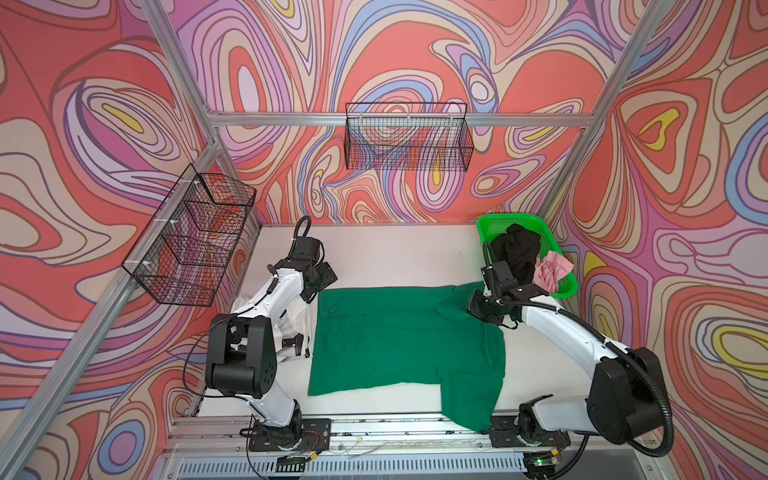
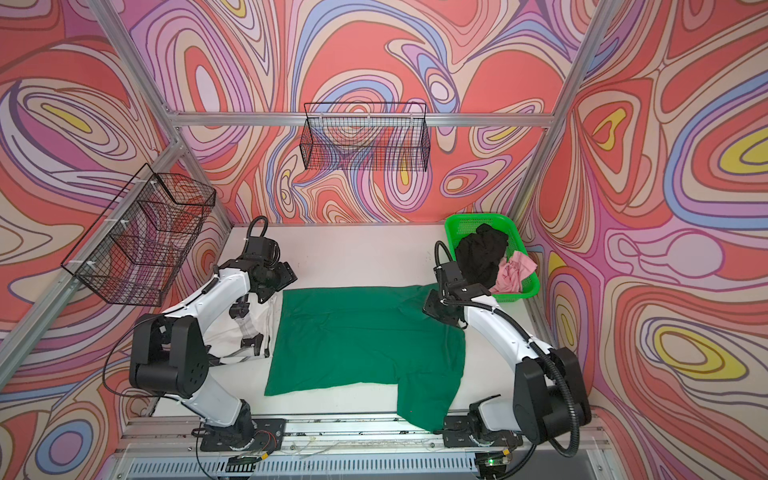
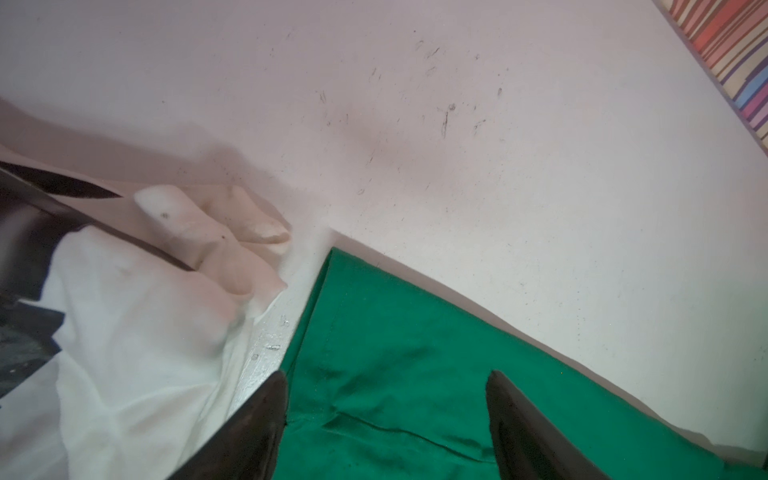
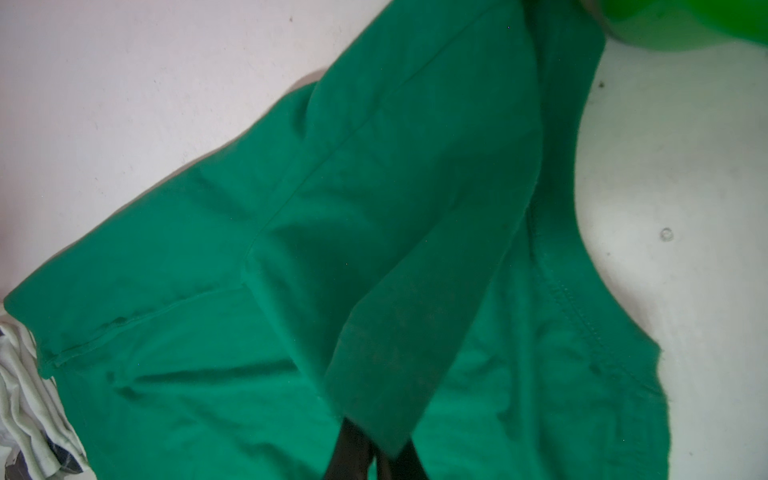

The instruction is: Fold and stack the t-shirts

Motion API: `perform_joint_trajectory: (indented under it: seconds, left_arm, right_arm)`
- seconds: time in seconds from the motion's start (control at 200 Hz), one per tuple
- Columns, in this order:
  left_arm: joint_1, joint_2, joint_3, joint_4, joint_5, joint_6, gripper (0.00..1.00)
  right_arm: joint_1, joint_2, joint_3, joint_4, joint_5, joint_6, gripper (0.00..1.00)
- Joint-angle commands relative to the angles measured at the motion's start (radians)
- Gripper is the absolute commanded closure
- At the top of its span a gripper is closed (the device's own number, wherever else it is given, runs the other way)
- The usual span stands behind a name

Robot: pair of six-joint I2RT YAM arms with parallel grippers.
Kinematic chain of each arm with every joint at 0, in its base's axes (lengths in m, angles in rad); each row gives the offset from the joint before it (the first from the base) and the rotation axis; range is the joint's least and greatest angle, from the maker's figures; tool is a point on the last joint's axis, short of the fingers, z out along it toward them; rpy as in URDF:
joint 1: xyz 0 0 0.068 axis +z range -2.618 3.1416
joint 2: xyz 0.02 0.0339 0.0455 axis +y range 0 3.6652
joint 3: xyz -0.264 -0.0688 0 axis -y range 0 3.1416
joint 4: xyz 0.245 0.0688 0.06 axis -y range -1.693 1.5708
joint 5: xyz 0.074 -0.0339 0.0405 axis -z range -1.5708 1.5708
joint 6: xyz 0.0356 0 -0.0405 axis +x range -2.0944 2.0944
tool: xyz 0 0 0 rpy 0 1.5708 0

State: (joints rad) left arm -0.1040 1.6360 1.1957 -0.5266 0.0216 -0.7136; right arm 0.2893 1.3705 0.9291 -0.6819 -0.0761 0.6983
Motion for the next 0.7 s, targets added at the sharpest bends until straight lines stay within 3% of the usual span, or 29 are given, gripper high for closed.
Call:
perform_joint_trajectory:
  seconds: [0.0,0.631,0.691]
  left_arm:
    - [0.000,-0.004,0.030,-0.050,0.013,0.017,0.20]
    - [0.001,0.034,0.058,-0.060,0.058,0.039,0.13]
    - [0.001,0.038,0.062,-0.063,0.057,0.042,0.13]
  right_arm:
    - [0.031,-0.027,-0.003,-0.038,0.021,0.041,1.00]
    - [0.050,-0.001,-0.071,-0.003,0.030,0.053,1.00]
    - [0.050,0.001,-0.072,-0.005,0.035,0.051,0.92]
